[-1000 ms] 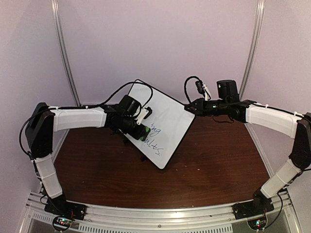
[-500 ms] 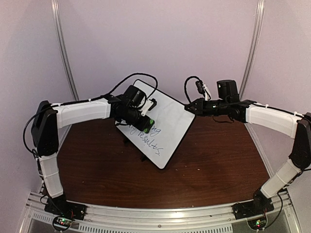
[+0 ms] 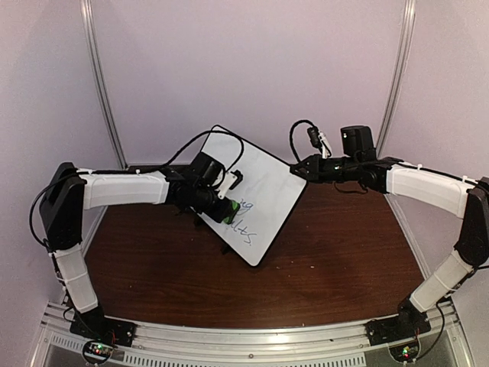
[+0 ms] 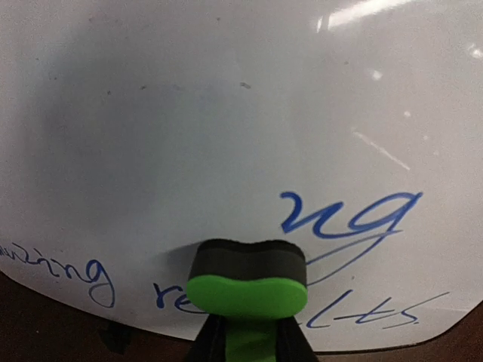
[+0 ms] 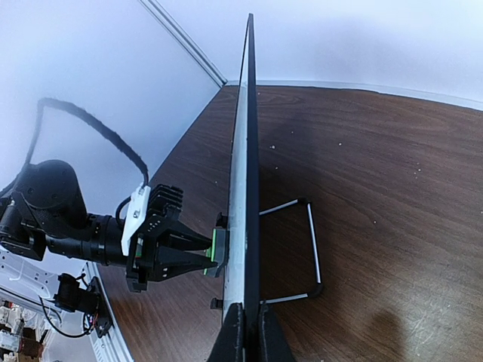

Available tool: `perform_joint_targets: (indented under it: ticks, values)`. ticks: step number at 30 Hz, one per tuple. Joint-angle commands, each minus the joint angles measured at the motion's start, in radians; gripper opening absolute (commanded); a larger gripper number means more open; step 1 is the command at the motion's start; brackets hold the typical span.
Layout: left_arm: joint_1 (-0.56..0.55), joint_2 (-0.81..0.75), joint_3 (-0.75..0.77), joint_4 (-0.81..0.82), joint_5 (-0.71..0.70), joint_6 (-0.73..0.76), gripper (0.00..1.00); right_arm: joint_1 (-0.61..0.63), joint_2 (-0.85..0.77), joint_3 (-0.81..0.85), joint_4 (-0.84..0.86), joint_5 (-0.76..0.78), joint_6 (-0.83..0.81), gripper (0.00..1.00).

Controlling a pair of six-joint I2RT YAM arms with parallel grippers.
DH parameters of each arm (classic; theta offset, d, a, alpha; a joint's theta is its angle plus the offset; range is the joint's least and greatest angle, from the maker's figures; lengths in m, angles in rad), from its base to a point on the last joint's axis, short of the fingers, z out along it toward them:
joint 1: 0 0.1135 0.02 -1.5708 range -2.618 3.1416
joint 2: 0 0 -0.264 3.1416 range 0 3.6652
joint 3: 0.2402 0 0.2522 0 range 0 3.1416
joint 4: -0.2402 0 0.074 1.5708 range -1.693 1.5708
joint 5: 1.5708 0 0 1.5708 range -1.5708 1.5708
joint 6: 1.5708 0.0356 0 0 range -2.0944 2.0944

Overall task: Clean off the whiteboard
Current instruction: Erase the center of the whiteboard.

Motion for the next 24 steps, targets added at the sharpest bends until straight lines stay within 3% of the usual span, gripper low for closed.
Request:
perform_joint_targets:
  ticks: [1, 15, 20, 24]
  values:
    - [-0.033, 0.039, -0.040, 0.033, 0.056, -0.014, 0.06, 0.058, 0.017, 0.025, 0.014, -0.150, -0.096, 0.00]
    - [-0.033, 0.144, 0.291, -0.034, -0.015, 0.057, 0.06, 0.058, 0.011, 0.024, 0.006, -0.145, -0.100, 0.00]
    - [-0.033, 0.134, 0.256, -0.034, -0.002, 0.046, 0.06, 0.059, 0.011, 0.022, 0.006, -0.145, -0.102, 0.00]
    - [-0.043, 0.096, 0.118, 0.014, 0.073, 0.008, 0.06, 0.059, 0.011, 0.019, 0.008, -0.145, -0.102, 0.00]
